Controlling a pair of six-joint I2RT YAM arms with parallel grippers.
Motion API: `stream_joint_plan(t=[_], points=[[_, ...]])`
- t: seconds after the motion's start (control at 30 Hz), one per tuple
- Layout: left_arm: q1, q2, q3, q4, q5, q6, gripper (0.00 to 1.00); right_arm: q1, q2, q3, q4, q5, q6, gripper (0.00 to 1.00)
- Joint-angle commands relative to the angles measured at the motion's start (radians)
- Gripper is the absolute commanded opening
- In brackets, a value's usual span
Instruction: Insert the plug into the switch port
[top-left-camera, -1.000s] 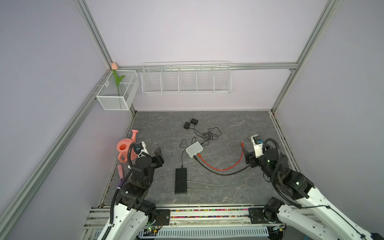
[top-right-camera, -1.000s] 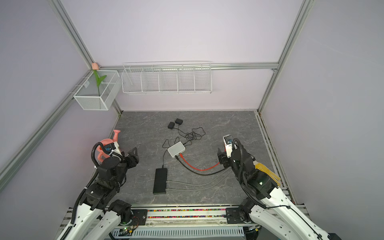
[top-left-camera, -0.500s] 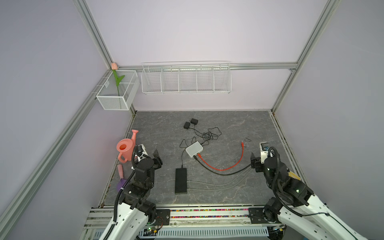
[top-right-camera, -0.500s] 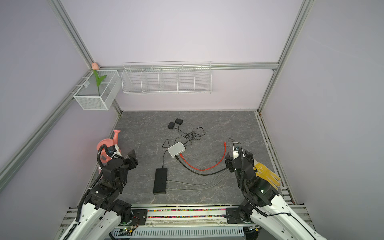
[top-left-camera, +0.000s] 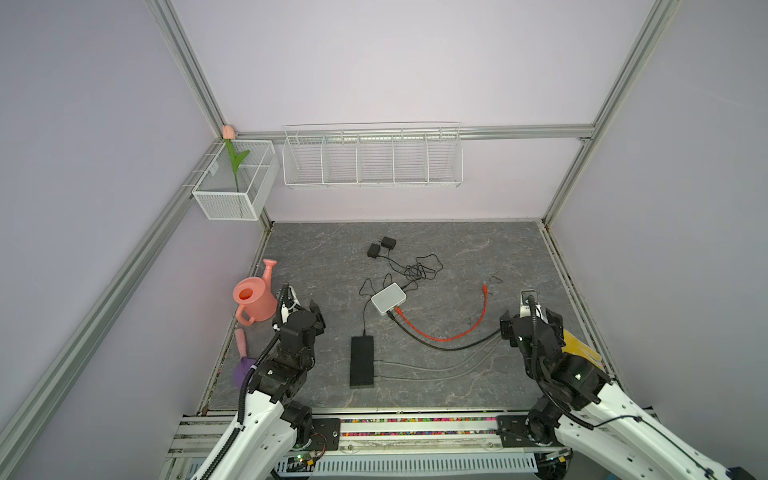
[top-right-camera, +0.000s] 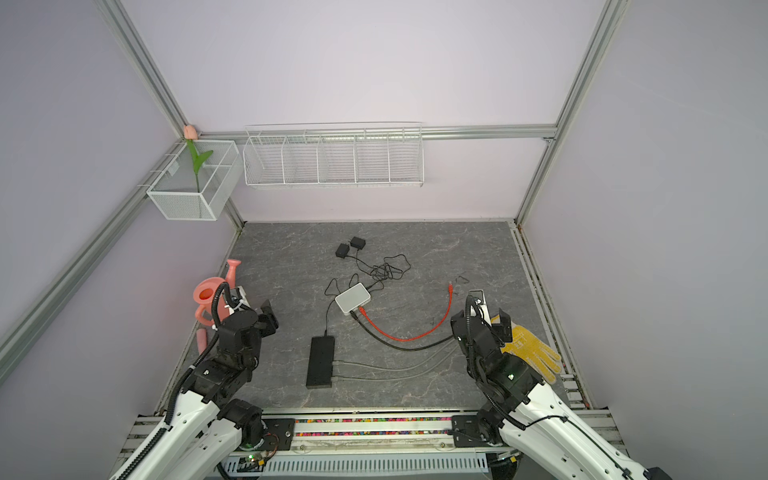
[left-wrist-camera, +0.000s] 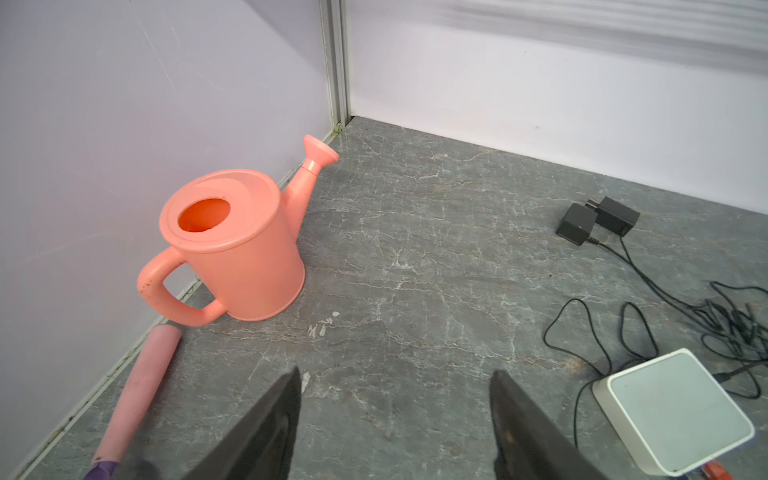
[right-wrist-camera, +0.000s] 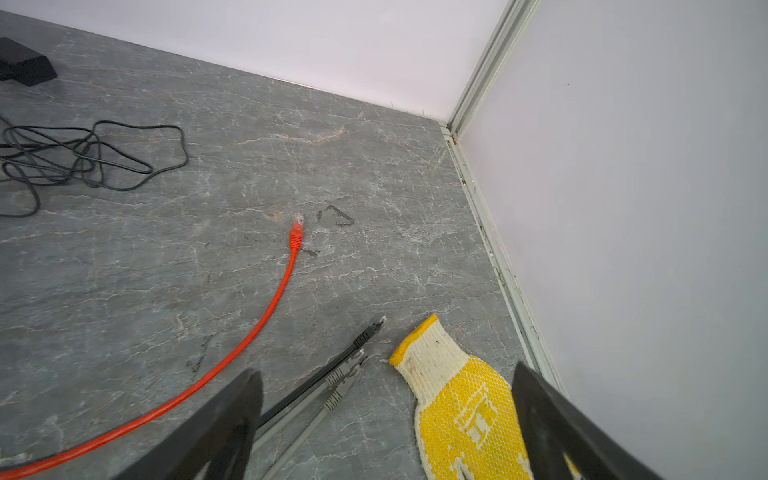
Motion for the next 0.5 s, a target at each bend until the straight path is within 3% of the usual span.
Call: stream_joint_plan(t=[0.0, 0.47], points=[[0.006, 0.022, -0.007, 0.03, -0.048, 0.035, 0.71, -0.009, 0.007, -0.029, 0.02, 0.09, 0.061, 0.95], [0.005, 0.107, -0.012, 0.085, -0.075, 0.083, 0.71, -0.022, 0.109, -0.098, 0.122, 0.129, 0.055, 0.91]])
